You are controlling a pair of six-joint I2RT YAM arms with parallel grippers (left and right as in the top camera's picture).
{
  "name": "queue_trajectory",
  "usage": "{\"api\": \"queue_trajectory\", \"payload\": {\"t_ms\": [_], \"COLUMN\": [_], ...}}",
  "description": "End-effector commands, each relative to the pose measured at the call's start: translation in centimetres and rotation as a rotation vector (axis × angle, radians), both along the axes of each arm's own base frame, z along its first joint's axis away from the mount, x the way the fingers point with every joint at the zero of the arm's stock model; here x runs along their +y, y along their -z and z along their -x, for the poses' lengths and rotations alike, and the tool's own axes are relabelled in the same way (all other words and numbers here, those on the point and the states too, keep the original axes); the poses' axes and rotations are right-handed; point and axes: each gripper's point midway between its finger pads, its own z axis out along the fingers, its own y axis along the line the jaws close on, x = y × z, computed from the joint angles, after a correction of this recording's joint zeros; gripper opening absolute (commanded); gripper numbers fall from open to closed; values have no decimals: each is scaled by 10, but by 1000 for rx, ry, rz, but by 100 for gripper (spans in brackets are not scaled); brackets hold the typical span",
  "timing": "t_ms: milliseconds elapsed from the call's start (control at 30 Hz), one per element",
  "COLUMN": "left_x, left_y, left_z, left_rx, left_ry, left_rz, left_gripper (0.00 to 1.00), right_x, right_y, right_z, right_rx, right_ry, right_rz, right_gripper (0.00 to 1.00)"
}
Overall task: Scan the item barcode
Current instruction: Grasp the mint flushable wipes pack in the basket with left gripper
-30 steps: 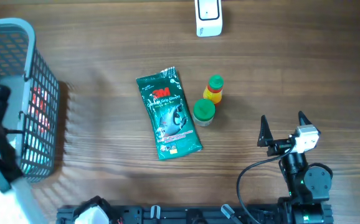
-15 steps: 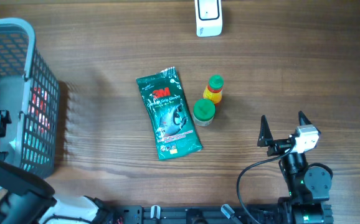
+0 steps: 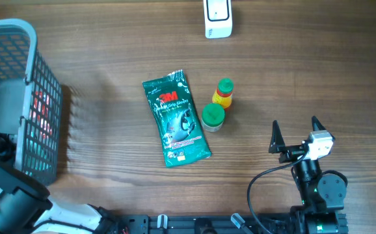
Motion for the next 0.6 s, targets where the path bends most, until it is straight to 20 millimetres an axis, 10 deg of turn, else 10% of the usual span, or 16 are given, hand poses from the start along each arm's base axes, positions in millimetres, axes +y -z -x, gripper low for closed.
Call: {"api": "queue_trajectory", "payload": {"t_ms": [0, 100, 333, 567], "left_x": [-14, -20, -17, 19], "left_y": [22, 26, 1, -135], "left_z": [15, 18, 15, -13], "left_rx": [49, 57, 33, -178], "left_ry": [7, 9, 11, 11], "left_rz": [42, 61, 46, -232], "left_gripper": [39, 4, 4, 4], "right_x": [-1, -1, -1, -1], "right_y": [-2, -2, -2, -2], "right_z": [0, 0, 0, 0], "right_rx": [-11, -11, -11, -11], "right_ry": [3, 3, 3, 3], "right_rz": [10, 10, 9, 10], "right_gripper": [100, 100, 100, 100]}}
